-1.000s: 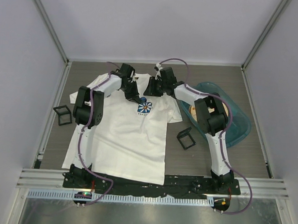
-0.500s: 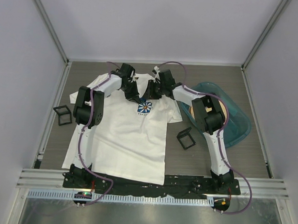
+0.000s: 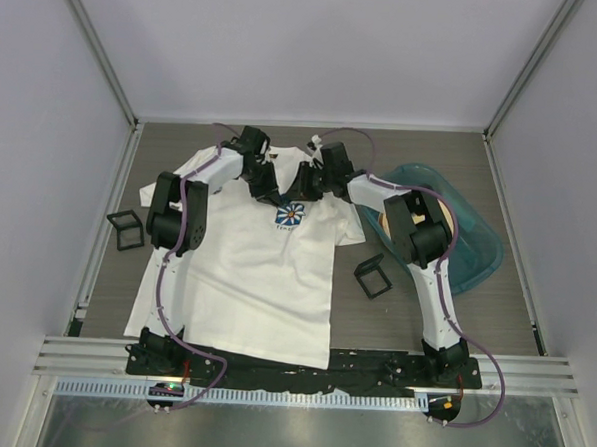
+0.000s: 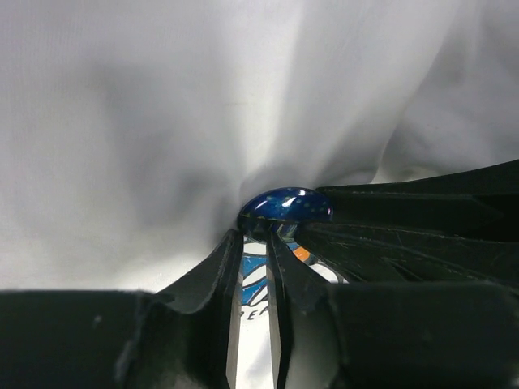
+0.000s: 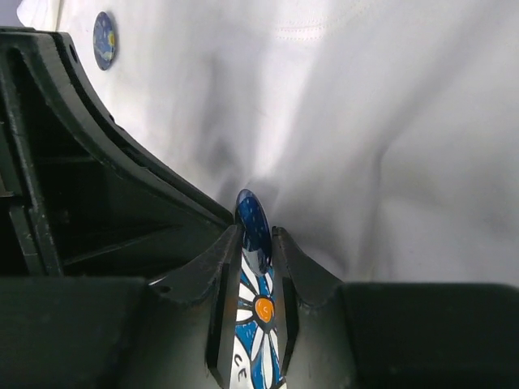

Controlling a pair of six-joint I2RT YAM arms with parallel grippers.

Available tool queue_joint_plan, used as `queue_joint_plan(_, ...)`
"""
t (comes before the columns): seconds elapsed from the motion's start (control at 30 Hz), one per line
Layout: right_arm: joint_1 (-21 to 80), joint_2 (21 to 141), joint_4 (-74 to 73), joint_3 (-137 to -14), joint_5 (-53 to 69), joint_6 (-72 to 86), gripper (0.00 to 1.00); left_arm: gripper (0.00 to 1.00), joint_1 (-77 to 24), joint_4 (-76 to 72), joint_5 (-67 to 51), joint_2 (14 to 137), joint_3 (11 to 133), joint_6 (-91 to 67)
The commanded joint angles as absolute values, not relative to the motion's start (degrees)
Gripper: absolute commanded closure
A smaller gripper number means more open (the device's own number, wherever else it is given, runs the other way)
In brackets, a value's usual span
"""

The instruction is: Remove the brooch from the garment

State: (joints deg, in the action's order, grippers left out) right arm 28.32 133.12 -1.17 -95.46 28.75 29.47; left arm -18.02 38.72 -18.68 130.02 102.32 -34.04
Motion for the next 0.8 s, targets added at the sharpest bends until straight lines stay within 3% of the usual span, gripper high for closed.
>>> queue_joint_plan(0.0, 29.00, 129.20, 2.64, -94.57, 31.91, 32.43, 0.73, 0.76, -17.93, 37.54, -16.44, 126.92, 101.96, -32.78)
queue_joint_plan(0.13, 29.00, 128.67, 2.37, -94.04, 30.77, 31.64, 0.74, 0.72, -17.32, 37.09, -17.05, 125.25, 101.60, -33.13)
queue_joint_plan(0.33, 29.09, 128.76, 1.23, -94.57, 29.45, 29.01, 0.90, 0.63, -14.77, 33.76, -23.99, 124.28, 99.67, -38.14)
queue_joint_plan(0.53, 29.09, 127.36, -4.38, -96.06, 22.25, 22.70, 0.96, 0.61, -13.62, 31.55, -26.28, 123.13, 98.00, -39.99)
queue_joint_plan(0.77, 29.88, 125.69, -12.03, -98.35, 10.56, 14.69, 0.97, 0.57, -13.27, 27.87, -30.23, 122.78, 95.89, -43.41)
